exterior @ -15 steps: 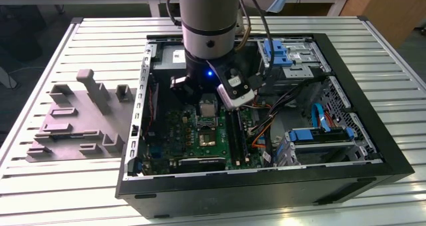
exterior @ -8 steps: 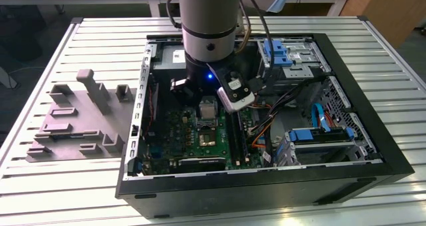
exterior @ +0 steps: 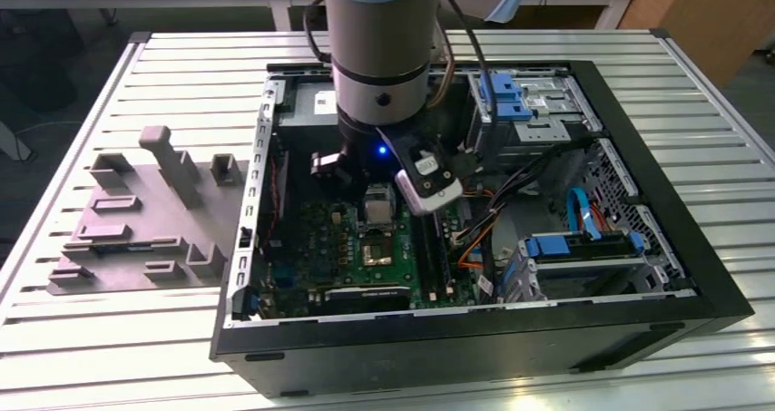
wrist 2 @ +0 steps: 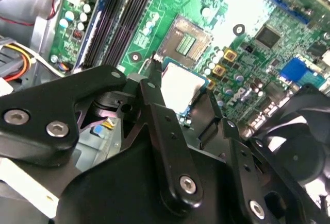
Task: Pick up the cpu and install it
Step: 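Place the cpu into insertion slot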
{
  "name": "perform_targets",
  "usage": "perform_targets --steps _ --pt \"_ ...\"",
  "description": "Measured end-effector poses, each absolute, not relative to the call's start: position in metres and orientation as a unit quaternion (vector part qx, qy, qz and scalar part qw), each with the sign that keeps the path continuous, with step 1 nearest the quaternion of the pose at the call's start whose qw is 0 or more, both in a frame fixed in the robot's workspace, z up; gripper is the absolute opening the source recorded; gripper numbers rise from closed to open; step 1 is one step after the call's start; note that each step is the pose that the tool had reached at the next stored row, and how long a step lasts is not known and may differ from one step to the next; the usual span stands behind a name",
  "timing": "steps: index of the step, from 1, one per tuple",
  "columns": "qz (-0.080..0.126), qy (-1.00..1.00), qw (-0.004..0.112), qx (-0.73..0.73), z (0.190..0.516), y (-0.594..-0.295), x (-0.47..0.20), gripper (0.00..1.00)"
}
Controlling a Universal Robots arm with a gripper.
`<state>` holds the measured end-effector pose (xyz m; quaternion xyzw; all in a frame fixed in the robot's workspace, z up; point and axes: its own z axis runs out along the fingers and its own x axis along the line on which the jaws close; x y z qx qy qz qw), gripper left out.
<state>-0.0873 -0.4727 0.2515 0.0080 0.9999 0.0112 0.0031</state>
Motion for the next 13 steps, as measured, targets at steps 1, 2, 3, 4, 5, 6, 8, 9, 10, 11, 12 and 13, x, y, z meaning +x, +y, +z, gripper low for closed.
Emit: perform_targets --steps 1,2,3,4,5,6,8,9,10,11,12,13 --pt "0.011 1.0 0.003 0.008 0.251 -0.4742 -0.0873 0.47" --pt "0.011 1.0 0.003 0.008 0.2505 -0.4754 -0.0873 0.47" --pt "0.011 1.0 0.003 0.008 0.2498 -0.4766 -0.0873 0.47" --pt "0.011 1.0 0.003 0.008 0.2491 -0.4773 -0.0873 0.47" --pt "0.011 1.0 0.003 0.008 0.2483 -0.4775 -0.0873 0.47" --pt "0.011 1.0 0.003 0.008 0.2477 -0.4775 -0.0873 0.47" --pt "0.011 1.0 0.003 0.008 0.2476 -0.4776 -0.0873 0.47" --pt "0.011 1.0 0.003 0.008 0.2475 -0.4776 -0.0873 0.47" --pt "0.011 1.0 0.003 0.008 0.2475 -0.4776 -0.0873 0.47" --pt "0.011 1.0 0.003 0.008 0.2475 -0.4776 -0.0873 0.47" --pt "0.011 1.0 0.003 0.008 0.2475 -0.4776 -0.0873 0.47" --pt "0.011 1.0 0.003 0.008 0.2474 -0.4776 -0.0873 0.47"
